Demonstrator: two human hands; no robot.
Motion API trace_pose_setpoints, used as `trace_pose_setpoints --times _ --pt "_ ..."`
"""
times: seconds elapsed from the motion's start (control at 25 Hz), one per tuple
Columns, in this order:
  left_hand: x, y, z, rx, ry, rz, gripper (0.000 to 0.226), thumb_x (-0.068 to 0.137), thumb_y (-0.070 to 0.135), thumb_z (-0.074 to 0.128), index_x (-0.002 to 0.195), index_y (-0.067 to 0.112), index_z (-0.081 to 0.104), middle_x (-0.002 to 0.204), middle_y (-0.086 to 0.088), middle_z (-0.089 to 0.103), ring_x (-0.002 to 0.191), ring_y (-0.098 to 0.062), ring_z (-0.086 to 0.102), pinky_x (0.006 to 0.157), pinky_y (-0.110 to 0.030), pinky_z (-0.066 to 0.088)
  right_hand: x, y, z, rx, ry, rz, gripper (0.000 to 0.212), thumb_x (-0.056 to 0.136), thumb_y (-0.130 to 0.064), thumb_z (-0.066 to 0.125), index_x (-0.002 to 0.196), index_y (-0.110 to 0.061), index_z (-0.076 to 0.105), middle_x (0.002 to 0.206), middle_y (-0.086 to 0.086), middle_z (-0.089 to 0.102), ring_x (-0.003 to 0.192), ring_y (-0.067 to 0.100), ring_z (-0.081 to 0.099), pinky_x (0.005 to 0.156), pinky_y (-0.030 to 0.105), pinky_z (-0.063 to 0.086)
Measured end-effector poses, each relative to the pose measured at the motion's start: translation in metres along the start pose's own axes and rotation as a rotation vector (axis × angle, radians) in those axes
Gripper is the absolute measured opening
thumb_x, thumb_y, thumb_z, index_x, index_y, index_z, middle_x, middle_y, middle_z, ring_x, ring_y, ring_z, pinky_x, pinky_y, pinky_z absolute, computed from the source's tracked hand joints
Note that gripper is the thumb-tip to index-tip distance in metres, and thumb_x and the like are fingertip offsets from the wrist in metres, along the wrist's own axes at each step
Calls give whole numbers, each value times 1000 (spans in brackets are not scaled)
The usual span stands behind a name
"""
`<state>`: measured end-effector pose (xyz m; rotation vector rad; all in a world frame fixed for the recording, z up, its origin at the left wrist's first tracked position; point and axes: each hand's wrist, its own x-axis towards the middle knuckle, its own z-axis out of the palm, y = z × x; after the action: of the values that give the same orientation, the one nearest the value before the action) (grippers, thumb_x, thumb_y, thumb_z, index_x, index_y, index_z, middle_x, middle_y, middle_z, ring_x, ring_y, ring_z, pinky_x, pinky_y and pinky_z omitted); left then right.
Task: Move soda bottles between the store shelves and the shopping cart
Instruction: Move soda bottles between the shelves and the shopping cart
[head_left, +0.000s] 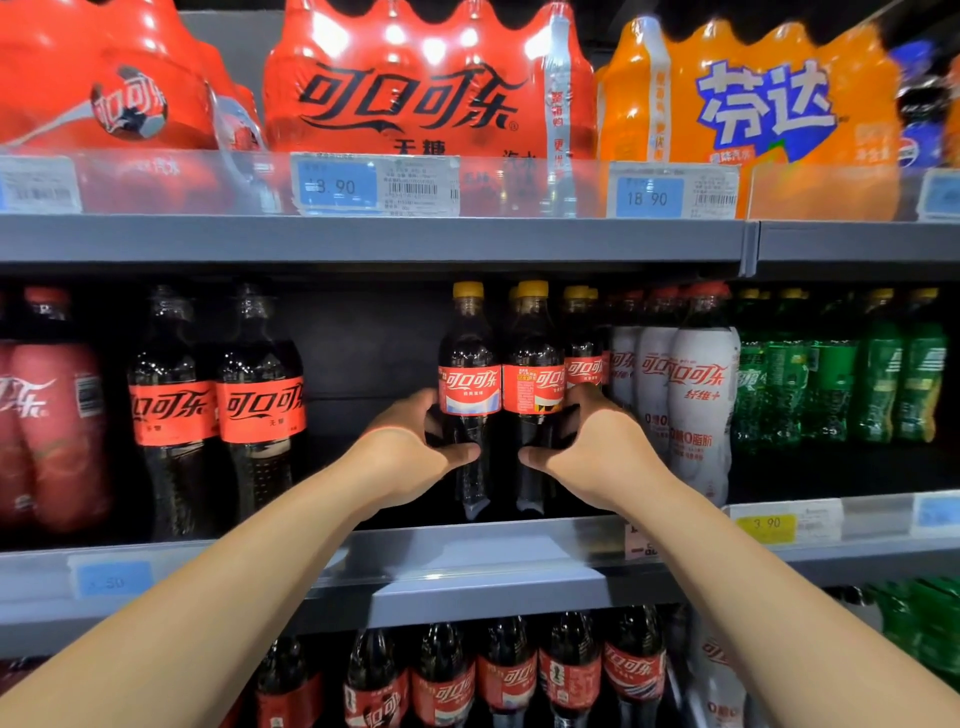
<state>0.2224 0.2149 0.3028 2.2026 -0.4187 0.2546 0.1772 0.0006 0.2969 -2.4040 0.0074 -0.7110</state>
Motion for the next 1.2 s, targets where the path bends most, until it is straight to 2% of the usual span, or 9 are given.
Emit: trace_pose_setpoints --times 0.16,0.32,0.48,0.6,0.72,0.84,0.92,1.0,1.2 --pt "-4 13 4 109 4 -6 61 83 39 80 135 31 49 111 8 65 97 -19 68 92 -36 55 -3 0 -1 -33 29 13 74 78 -45 83 137 -20 45 124 4 66 110 29 64 79 30 48" --pt "-10 25 12 155 11 4 70 85 40 78 143 28 41 116 7 62 103 -18 63 84 -30 48 -7 3 -10 -91 51 46 72 81 -44 81 139 -18 45 116 7 67 104 32 65 83 35 54" --pt "-10 34 23 154 5 -8 79 88 39 76 151 27 29 136 0 58 121 -25 59 99 -37 49 -9 17 -21 -124 86 86 66 84 -41 79 136 -16 46 103 5 65 95 32 63 77 33 50" --pt "-7 41 29 150 7 -25 81 89 36 75 152 25 26 139 -3 55 124 -27 56 102 -41 48 -8 25 -23 -94 87 99 69 87 -38 77 143 -17 43 122 9 67 112 35 63 85 33 49" --pt "-6 38 30 138 4 -51 84 91 34 73 154 24 19 141 -4 53 124 -27 56 99 -39 48 -6 28 -20 -6 57 59 72 86 -37 78 148 -22 43 132 4 65 121 29 61 87 25 43" --pt "-9 29 23 142 54 -53 69 90 36 74 142 24 32 118 4 57 104 -19 59 82 -31 47 -2 26 -15 25 45 35 72 85 -37 79 147 -24 45 134 1 64 122 27 60 87 22 39" --pt "-11 24 16 155 88 -56 61 88 37 75 134 25 37 111 6 59 96 -18 59 77 -30 44 1 24 -10 36 38 31 70 84 -37 80 145 -25 46 132 1 64 120 27 61 86 22 39" --pt "-11 21 13 173 105 -59 60 87 39 76 133 26 39 116 4 63 98 -19 61 78 -30 44 2 23 -6 53 36 33 67 82 -37 81 140 -27 48 130 0 64 117 26 62 82 23 40" --pt "-9 18 16 190 59 -48 65 92 39 71 145 29 35 129 5 61 110 -21 61 87 -32 46 3 16 2 61 40 25 77 76 -44 85 138 -23 46 121 2 67 110 26 65 77 26 43"
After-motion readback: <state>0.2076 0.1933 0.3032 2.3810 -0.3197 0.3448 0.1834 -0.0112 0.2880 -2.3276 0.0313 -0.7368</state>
